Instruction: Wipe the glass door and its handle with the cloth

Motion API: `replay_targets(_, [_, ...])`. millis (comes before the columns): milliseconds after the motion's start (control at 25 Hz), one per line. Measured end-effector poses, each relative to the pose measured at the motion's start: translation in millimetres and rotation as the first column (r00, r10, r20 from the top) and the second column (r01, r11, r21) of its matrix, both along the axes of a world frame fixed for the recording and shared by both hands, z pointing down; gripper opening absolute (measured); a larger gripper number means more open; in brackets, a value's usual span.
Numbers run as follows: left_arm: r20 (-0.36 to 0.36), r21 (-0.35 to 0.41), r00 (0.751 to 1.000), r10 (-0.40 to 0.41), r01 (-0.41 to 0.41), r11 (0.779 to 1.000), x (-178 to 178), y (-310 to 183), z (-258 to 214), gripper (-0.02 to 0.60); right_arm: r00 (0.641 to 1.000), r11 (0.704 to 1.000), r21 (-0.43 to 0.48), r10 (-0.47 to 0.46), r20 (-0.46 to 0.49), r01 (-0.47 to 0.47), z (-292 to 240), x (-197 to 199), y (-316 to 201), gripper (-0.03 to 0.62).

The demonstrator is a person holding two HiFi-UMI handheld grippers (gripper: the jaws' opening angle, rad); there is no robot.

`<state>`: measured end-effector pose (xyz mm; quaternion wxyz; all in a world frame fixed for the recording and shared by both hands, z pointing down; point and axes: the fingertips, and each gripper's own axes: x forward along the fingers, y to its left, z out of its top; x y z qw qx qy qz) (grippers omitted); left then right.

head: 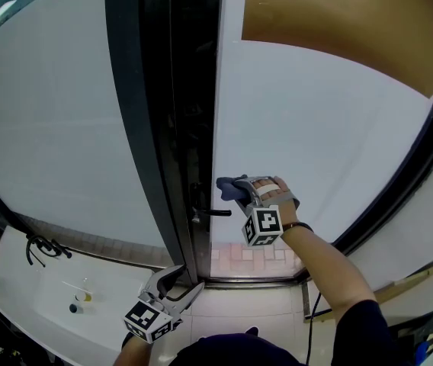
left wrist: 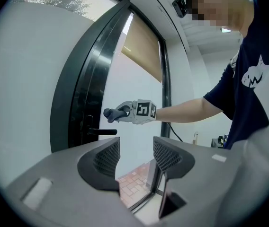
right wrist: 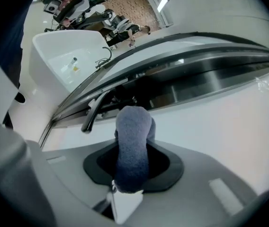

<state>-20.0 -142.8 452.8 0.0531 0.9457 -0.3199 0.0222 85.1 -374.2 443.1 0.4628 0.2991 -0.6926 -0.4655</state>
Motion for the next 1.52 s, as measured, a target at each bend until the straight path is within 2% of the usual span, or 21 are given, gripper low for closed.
replay_targets(280, [0.011,0.003,0.999,0.052,-0.052,0.999,19.0,-4.6,0.5,0.215,0.997,0.997,-0.008,0.074,-0.026,-0.075,8.3,68.9,6.2,0.104])
replay_targets(640, [0.022,-0.001,0.997,0.072,-0.072,0.997,27.0,-8.3,-1.5,0.215,0.978,0.978,-0.008,0.208,-0.012,-0.208,5.4,160.8,15.5,0.104])
replay_targets(800, [0.020,0.004,0.997,0.073,-0.073,0.997,25.5,-9.0,0.2,0.215,0.965,0.965,-0.011,0.263,0.005,-0.263,2.3,190.5,17.9,0.104])
replay_targets(960, [0.025,0.003,0.998,0.064,-0.064,0.998,20.9,-7.9,2.2,0.215,0.947,0.949,-0.036,0.316,0.067,-0.314,-0.4,204.2,21.2,0.104])
replay_targets(1040, [0.027,0.000,0.998,0.058,-0.058,0.998,17.4,-6.4,4.1,0.215,0.944,0.950,-0.050,0.313,0.107,-0.310,-2.6,196.5,26.5,0.104])
replay_targets(1160, [0.032,-0.005,0.998,0.047,-0.047,0.999,9.6,-4.8,6.5,0.215,0.945,0.965,-0.072,0.261,0.196,-0.251,-11.0,162.3,35.3,0.104])
replay_targets(1360, [0.035,-0.002,0.999,0.026,-0.026,1.000,-1.7,-1.9,3.7,0.215,0.931,0.986,-0.145,0.125,0.343,-0.080,-26.2,66.8,42.5,0.104])
replay_targets(1520, [0.025,0.006,1.000,0.008,-0.008,1.000,-9.5,1.7,2.3,0.215,0.894,0.975,-0.217,0.062,0.444,0.040,-39.1,-10.2,41.9,0.104])
